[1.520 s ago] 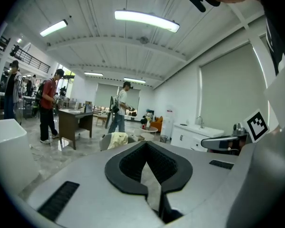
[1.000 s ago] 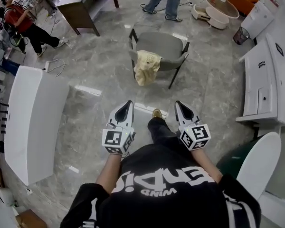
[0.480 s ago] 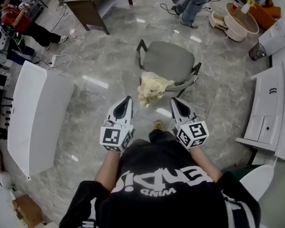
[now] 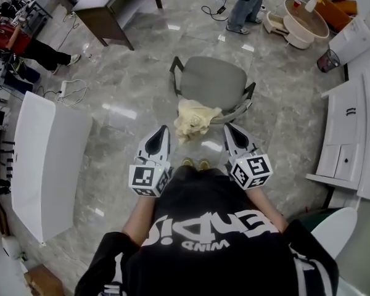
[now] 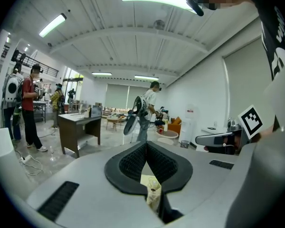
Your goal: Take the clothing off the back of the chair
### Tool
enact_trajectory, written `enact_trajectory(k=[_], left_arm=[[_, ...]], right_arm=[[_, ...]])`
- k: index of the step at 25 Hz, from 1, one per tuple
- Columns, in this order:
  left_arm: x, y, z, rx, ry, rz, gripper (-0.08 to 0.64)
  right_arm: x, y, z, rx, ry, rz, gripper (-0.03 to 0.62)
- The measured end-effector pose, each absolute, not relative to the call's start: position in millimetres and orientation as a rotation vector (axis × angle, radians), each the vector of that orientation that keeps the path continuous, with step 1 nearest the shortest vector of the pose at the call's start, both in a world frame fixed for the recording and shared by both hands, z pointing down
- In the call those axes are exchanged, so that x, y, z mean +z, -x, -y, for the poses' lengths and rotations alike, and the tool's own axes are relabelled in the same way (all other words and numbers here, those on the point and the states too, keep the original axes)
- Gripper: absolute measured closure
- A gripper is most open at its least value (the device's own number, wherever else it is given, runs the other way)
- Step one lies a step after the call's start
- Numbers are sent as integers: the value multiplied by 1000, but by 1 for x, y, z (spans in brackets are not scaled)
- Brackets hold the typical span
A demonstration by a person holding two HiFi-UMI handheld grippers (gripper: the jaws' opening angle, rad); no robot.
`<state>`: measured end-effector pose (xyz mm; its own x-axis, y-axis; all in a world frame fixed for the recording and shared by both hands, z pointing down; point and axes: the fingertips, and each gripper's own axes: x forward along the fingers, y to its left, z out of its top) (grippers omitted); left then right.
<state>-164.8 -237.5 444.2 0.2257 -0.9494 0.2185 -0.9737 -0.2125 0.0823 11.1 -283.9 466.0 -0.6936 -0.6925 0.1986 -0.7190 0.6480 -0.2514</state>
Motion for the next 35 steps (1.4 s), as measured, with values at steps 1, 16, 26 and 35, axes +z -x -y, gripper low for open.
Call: enact_trajectory(k=[1, 16, 26, 35], left_arm=[[445, 163, 240, 171, -2305, 1816, 544], [467, 151, 273, 202, -2351, 1641, 89], [540, 128, 291, 439, -2349, 1446, 86], [658, 116, 312, 711, -2225, 1361, 77]], right_arm=[[466, -14, 285, 479, -1211, 2768, 578], [465, -25, 300, 443, -1337, 2714, 578], [470, -34, 301, 470, -1377, 2682, 578], [475, -53, 292, 473, -1465, 2617, 578]])
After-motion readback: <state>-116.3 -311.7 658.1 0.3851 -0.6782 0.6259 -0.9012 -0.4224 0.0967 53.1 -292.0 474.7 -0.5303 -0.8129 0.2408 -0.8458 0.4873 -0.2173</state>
